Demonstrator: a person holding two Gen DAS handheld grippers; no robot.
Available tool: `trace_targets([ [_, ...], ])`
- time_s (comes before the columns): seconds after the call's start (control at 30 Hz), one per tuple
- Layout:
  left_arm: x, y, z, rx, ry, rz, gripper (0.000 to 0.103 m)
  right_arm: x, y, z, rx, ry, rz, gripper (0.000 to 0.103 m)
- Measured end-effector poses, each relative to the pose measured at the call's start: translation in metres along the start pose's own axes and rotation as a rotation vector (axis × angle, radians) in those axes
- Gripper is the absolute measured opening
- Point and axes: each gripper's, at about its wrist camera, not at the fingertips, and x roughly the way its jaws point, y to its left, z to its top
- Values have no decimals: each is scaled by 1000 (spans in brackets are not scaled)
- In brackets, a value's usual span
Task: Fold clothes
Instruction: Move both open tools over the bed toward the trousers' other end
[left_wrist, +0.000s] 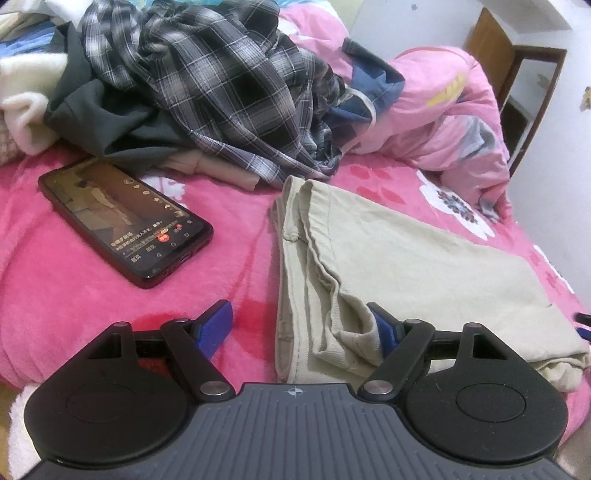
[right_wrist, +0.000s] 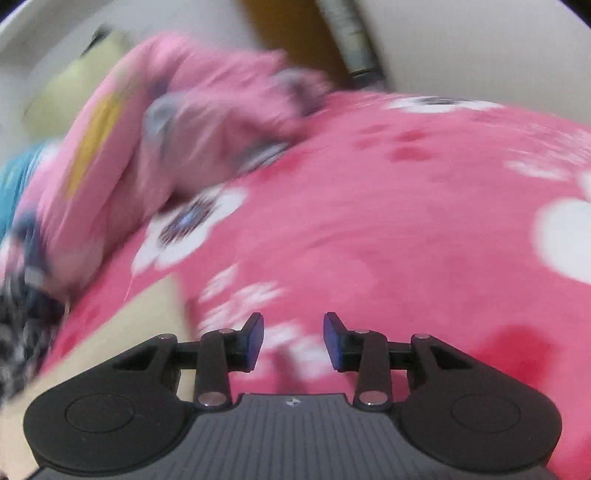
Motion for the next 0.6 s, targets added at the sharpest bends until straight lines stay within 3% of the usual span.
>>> trace_targets([
  [0.13,-10,-8,14,-20,7,73,79,-28,-14,-9,53,2,178,40],
  [0.3,-48,-42,37,11,-116,107,79,-34,-6,-27,41,61,336,41],
  [0.43,-44,-113,55,184,-130,3,82,-19,6,-27,41,99,424,41],
  [0.6,12,-240,53,424,-31,-163,82,16,32,-3,-58,108,429,40],
])
